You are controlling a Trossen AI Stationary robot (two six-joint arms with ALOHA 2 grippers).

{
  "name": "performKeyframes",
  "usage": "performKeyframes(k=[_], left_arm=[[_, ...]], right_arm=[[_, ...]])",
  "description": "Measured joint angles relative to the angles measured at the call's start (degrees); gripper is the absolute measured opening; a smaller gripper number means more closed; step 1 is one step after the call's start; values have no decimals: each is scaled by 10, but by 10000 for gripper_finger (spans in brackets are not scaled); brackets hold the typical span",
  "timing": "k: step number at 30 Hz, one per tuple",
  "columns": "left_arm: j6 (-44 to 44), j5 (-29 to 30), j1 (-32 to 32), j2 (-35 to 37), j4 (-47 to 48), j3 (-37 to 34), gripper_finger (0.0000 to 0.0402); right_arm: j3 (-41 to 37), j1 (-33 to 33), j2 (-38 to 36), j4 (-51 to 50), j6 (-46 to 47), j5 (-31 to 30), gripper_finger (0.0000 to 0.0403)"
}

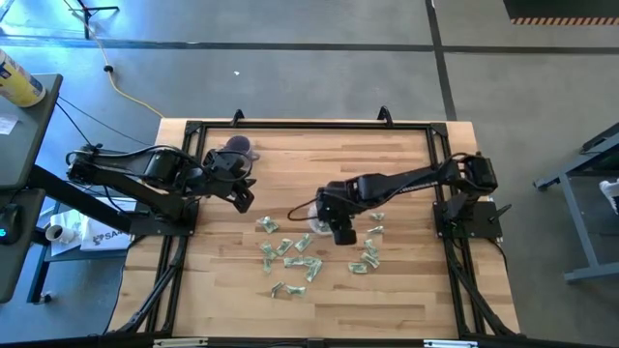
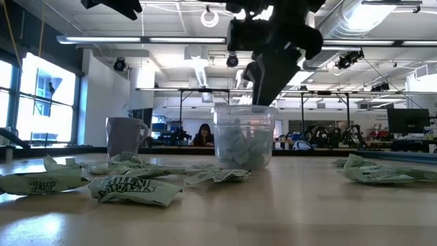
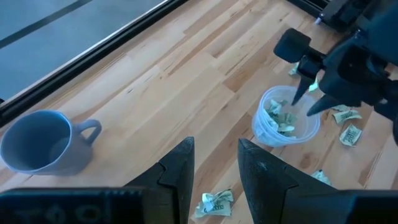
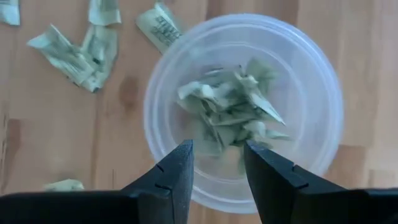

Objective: Pick and place Stevia / Truvia into bins
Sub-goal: Put the stevia packet into the transparent container

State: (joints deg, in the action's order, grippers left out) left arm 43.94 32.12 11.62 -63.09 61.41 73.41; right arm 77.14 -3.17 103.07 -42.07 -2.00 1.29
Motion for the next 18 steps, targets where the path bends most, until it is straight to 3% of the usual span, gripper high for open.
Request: performKeyframes(k=[6, 11, 14, 18], left_arm=[[16, 0, 0, 0, -1, 0, 156], [14, 0, 0, -1, -8, 0, 156], [13, 0, 0, -1, -8, 0, 156], [-1, 0, 0, -1, -11, 0, 156]], right_arm=[[-3, -15, -44, -74, 0, -70, 133], [-75, -11, -124, -124, 29, -97, 133], [-150, -1, -172, -101, 50, -97, 133], [-227, 10, -181, -27, 81, -68, 133]])
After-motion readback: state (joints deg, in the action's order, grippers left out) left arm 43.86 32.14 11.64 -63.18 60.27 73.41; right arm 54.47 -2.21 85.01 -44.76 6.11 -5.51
